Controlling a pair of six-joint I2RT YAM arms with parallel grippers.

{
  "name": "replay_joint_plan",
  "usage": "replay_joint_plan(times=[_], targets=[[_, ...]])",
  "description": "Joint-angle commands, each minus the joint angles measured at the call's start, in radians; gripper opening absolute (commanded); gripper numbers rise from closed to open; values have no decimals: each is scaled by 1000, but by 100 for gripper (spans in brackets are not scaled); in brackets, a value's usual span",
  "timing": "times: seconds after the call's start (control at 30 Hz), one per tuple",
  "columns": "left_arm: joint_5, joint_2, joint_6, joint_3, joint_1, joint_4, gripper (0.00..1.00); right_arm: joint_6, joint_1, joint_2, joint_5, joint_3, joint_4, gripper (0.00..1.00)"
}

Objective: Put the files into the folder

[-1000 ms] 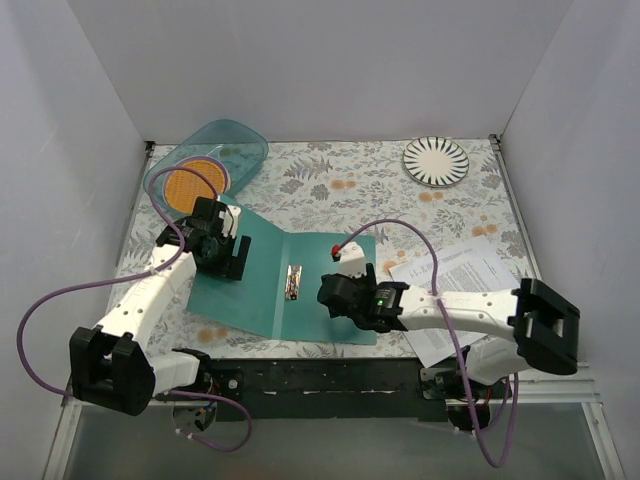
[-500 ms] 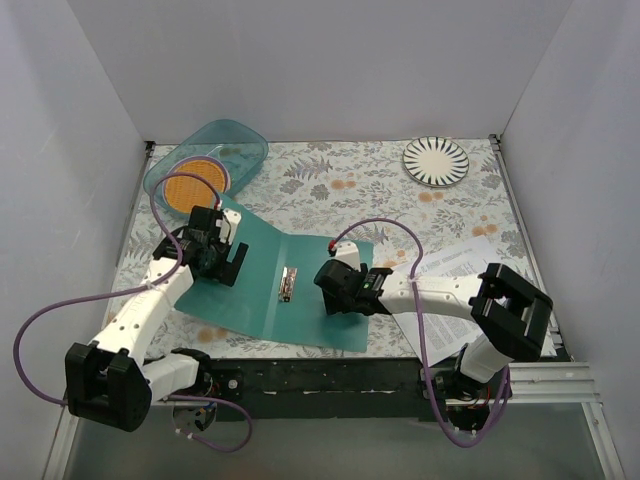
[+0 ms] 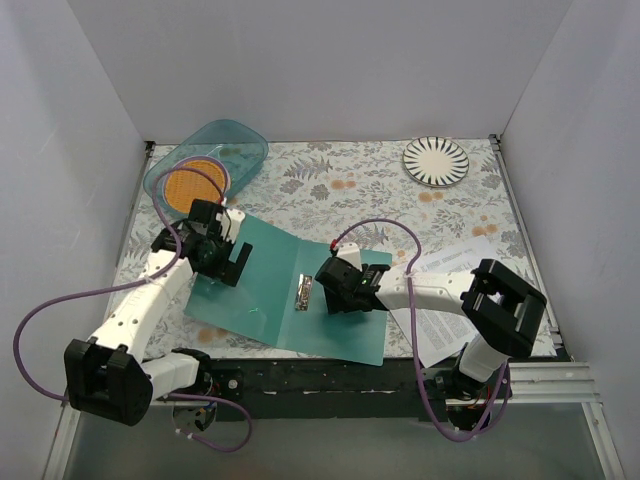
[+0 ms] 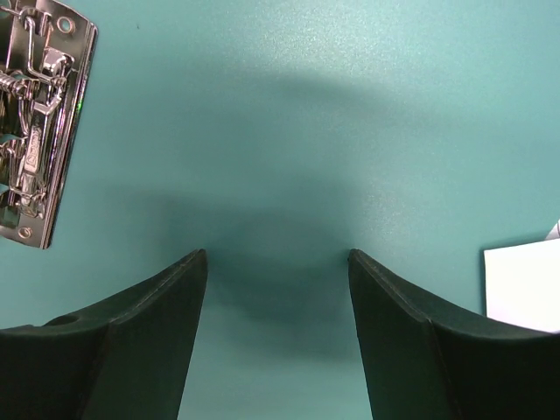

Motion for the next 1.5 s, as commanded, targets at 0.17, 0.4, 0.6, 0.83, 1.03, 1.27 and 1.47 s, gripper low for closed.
replay_joint_plan(times=[0.17,0.4,0.6,0.83,1.03,1.27,1.47], targets=[[-97,-50,71,332,-2,-116,98,-19,-40,41,-22,-18,-14,72],[141,-56,76,310,-2,-79,98,-47,-73,37,-22,-40,2,71],[364,40,25,290,-29,1,98,-93,-83,-21,-23,-25,40,72],[402,175,-61,434,-178,61,97,-68,-83,-231,-32,55,-21,78],[443,292,-131,480,-325,116,95,75,-100,-408,95,-8,-236,78],[404,385,-154,428,-499,208,93,393,-120,-753,146,-248,-521,77],[413,500,-199,468,-597,274,93,596,-122,-1020,178,-356,-682,77]])
